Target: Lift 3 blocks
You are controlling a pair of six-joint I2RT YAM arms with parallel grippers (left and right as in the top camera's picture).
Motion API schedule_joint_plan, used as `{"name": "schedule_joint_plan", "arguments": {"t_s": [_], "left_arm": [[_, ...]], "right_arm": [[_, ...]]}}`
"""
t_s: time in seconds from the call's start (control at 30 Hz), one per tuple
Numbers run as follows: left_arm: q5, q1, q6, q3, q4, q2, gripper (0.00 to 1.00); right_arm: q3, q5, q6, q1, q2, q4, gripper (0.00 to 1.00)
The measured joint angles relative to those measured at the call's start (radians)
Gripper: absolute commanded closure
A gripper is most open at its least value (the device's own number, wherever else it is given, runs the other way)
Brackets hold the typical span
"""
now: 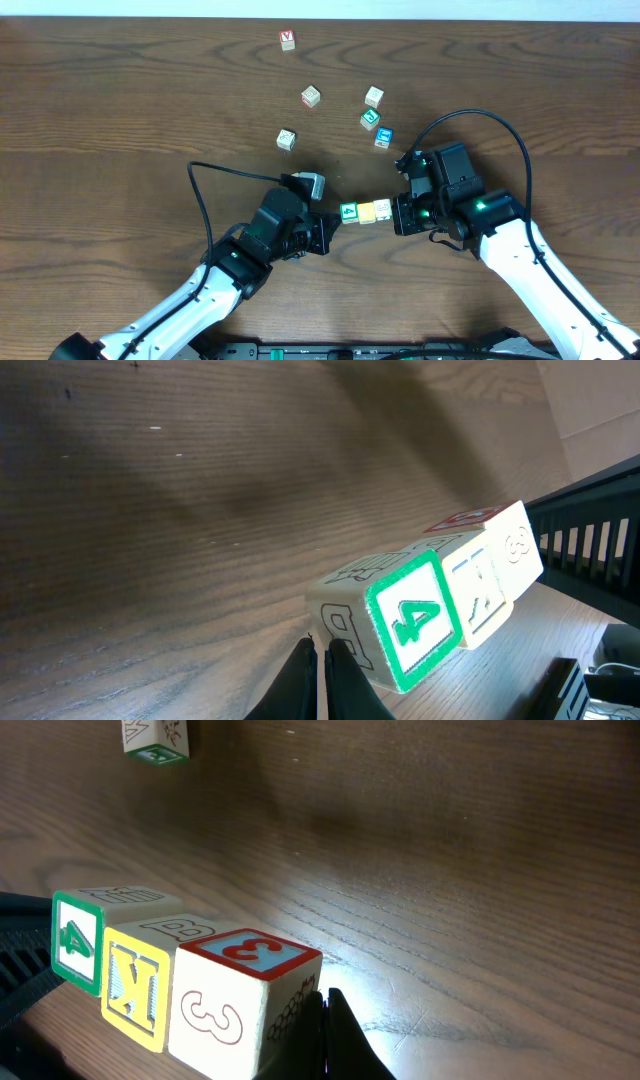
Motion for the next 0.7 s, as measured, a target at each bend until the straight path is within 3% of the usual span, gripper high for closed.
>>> {"name": "schedule_joint_plan", "arguments": {"t_s": [0.7], "left_arm": [[0.0, 0.0, 0.0, 0.013, -0.004, 0.0, 0.93]], "right_arm": [[0.0, 0.011, 0.0, 0.0, 0.0, -0.001, 0.99]]}}
